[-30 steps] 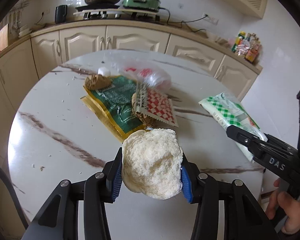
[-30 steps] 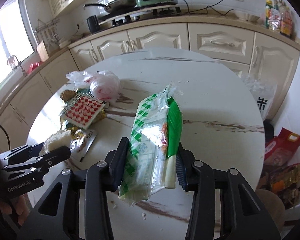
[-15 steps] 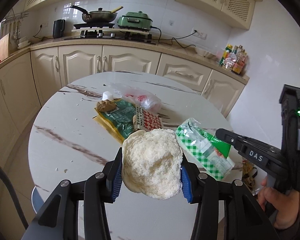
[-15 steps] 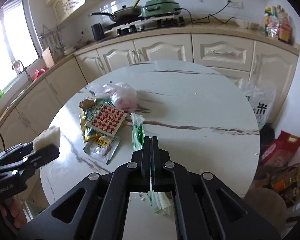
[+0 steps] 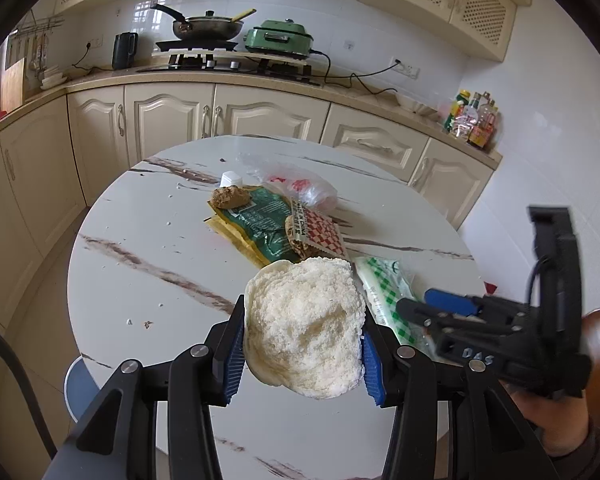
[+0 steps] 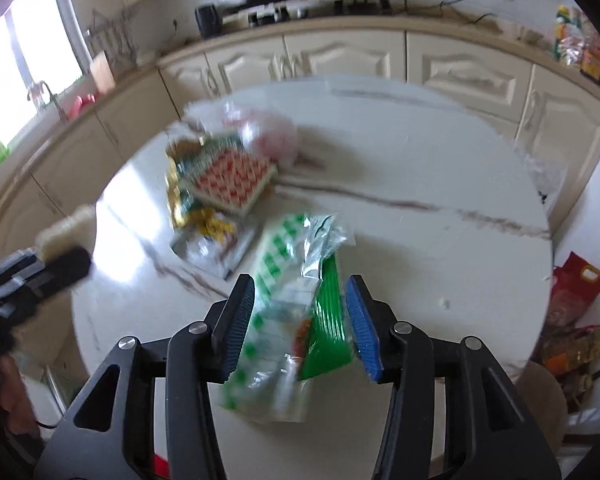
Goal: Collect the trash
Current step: 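Grasp the green-checked bread bag with the right tool while the left tool grasps the white bun, then carry both items over the blue bin and open both tools to drop them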
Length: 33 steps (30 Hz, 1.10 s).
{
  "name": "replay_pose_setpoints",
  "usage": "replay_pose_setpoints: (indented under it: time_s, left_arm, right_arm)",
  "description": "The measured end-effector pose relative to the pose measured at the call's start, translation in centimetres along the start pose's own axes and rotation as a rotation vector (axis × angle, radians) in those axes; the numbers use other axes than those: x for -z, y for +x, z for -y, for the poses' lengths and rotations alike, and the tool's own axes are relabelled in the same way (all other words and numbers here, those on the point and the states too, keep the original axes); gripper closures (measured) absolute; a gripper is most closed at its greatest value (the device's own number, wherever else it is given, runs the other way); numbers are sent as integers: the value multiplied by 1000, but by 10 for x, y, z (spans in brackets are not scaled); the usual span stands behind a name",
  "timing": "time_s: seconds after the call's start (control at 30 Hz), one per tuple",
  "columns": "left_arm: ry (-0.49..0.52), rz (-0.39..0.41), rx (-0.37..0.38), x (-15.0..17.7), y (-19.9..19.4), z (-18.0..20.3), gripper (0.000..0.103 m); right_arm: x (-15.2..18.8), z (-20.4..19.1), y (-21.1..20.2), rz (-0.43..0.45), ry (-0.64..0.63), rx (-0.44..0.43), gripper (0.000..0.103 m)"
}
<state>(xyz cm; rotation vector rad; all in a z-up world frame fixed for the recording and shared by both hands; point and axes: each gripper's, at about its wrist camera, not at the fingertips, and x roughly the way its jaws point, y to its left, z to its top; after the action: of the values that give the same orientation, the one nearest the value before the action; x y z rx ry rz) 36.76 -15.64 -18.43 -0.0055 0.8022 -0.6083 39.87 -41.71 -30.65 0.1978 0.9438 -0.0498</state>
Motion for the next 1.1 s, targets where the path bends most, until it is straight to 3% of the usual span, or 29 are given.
replay_pose_setpoints:
  time_s: [0.07,0.13,0.17,0.33,0.43,0.53,0.77,0.9,1.1]
  left_arm:
    - [-2,-4,-3,1,0,-1,58]
    - [-4,-4,-7,1,0,-2,58]
    - [-5,-5,-7,0,1,-3,58]
    - [-10,-16,-11,0,7,-6,58]
    - [-12,-20,-9,-1,11,-7,58]
    - [-13,-18,-6,-2,11,-7,58]
    - [-12,-6,6,-4,6,-14,58]
    - [-22,14,16,-5,-6,-20,58]
    - [-73,81,-8,-11,-48,-61,58]
  right_arm:
    - [4,2,5,-1,19,-14,47]
    - [6,1,6,-7,27,13,26]
    - [7,-1,7,-16,25,33,23]
    - [10,-17,17,-18,-15,26,22]
    - [10,-29,22,-8,-82,100,38]
    - [11,-30,22,2,-99,95,41]
    - [11,-16,9,43,-45,70,42]
    - [3,-18,-15,111,-21,54,42]
    - [-25,-68,-48,216,-91,-25,41]
